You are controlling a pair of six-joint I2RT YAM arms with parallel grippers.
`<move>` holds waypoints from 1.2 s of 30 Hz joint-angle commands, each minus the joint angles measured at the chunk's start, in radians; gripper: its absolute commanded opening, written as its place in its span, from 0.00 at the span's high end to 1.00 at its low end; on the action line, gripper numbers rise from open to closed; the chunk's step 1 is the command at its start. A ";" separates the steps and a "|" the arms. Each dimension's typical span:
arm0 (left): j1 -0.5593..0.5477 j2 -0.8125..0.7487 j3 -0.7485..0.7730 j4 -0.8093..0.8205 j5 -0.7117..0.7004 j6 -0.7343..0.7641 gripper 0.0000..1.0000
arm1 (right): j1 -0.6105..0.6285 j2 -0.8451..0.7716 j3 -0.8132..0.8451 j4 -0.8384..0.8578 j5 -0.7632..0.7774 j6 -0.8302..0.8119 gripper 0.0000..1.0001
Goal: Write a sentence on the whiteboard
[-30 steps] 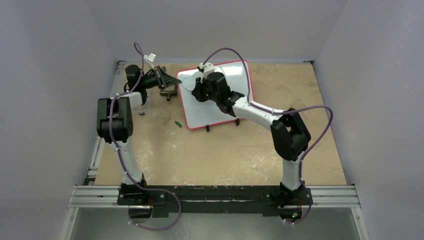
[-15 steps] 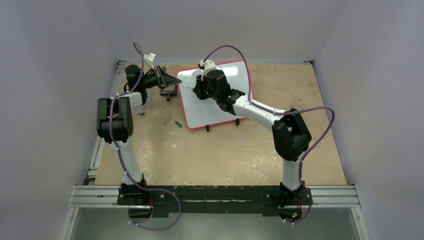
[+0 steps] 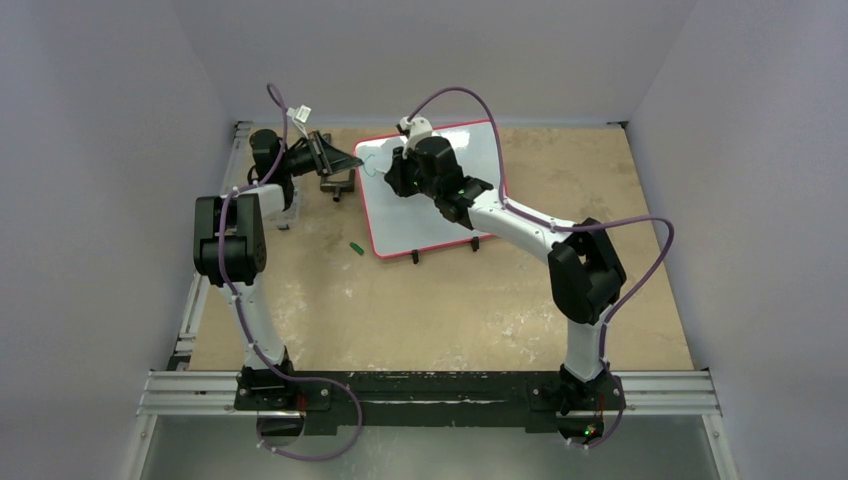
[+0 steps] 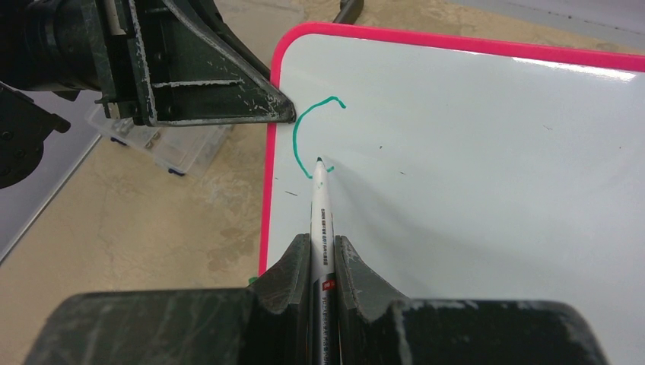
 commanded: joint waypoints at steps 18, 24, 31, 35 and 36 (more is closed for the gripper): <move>0.009 -0.004 -0.003 0.121 0.015 -0.032 1.00 | 0.002 0.021 0.031 0.000 0.004 0.007 1.00; 0.008 -0.004 -0.003 0.125 0.015 -0.034 1.00 | -0.001 0.000 -0.001 -0.016 0.057 -0.016 1.00; 0.009 -0.007 -0.006 0.129 0.015 -0.034 1.00 | -0.008 -0.007 -0.009 -0.032 0.089 -0.012 1.00; 0.009 -0.006 -0.006 0.131 0.016 -0.035 1.00 | -0.015 -0.013 -0.010 -0.036 0.096 -0.010 1.00; 0.009 -0.005 -0.006 0.130 0.015 -0.035 1.00 | -0.014 -0.013 -0.010 -0.037 0.094 -0.009 1.00</move>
